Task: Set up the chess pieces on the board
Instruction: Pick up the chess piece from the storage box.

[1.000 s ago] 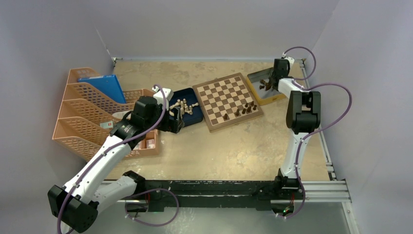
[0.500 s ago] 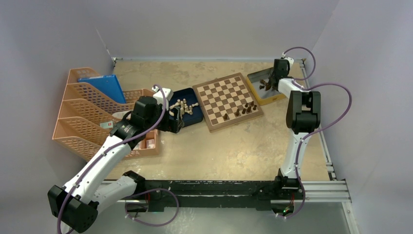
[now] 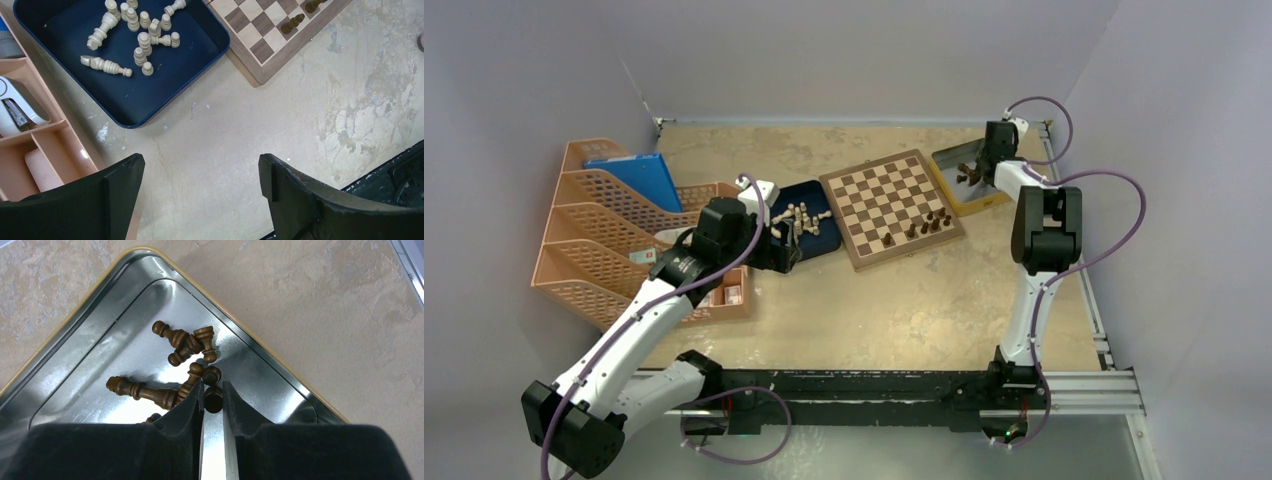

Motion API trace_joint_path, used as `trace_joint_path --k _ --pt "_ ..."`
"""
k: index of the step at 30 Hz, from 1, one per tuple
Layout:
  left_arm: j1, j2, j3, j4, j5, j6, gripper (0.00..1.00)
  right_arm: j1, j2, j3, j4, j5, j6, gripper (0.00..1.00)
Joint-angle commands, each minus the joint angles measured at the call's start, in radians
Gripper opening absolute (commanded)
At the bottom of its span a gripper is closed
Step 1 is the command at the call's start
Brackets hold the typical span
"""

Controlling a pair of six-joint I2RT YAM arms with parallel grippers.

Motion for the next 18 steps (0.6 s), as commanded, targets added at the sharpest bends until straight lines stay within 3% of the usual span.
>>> trace_joint_path --k 1,18 --pt "-0.004 -0.031 0.021 0.029 -0.004 0.004 0.84 -0.002 -0.034 0.019 -0.018 0.042 0.011 0.16" --pt "-0.004 -0.042 0.021 0.026 -0.006 -0.001 0.84 -0.002 -0.035 -0.015 -0.02 -0.011 0.016 0.28"
